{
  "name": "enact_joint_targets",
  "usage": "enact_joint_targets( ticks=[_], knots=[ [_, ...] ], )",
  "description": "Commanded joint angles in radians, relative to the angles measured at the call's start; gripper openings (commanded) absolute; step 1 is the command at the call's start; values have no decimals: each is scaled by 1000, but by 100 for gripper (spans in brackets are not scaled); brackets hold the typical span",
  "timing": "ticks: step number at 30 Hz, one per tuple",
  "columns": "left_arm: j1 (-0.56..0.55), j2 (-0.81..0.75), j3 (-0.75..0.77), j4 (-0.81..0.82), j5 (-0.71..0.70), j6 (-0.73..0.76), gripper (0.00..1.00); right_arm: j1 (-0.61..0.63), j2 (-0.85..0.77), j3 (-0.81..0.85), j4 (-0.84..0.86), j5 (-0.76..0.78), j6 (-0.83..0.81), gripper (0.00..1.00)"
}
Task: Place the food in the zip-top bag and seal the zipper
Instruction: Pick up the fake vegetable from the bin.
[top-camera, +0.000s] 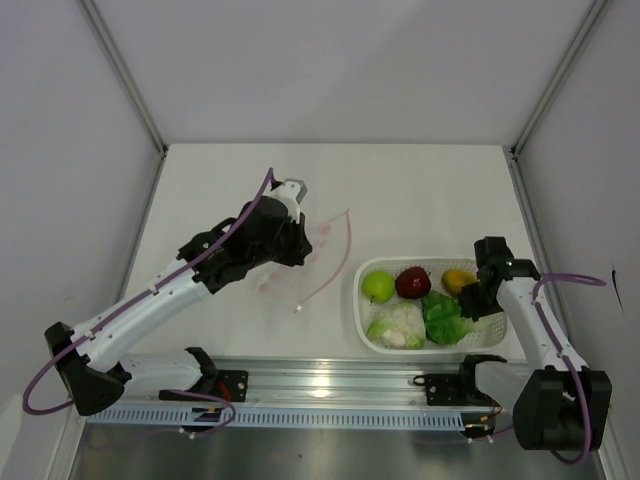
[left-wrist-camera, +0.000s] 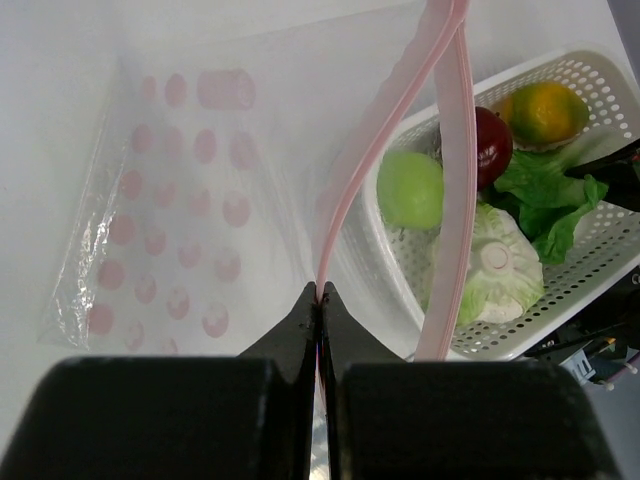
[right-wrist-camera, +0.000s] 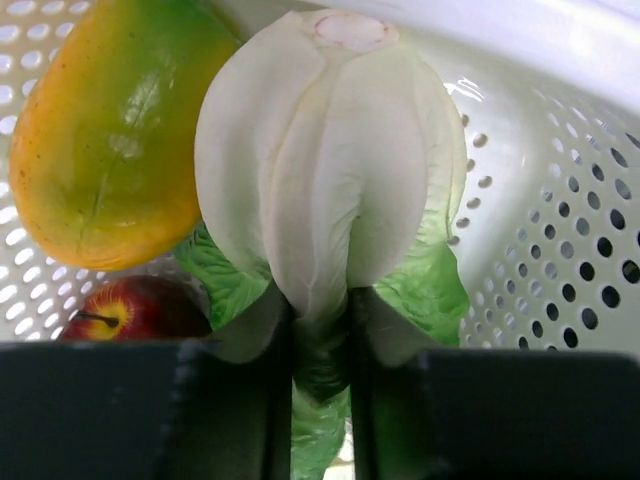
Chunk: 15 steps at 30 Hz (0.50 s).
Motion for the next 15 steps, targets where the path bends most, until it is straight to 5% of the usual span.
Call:
enact_joint_targets(
  ticks=[1,9,15],
  knots=[
    [7,-15,-8,18,2,3,1,2,-44,15,-76,85,3,7],
    [7,2,3,21,2,11,1,180,-165,289,-269,148,-37,0],
    [7,19,13,21,-5,13,1,280,-205,400,-203,63,-161,0]
  ],
)
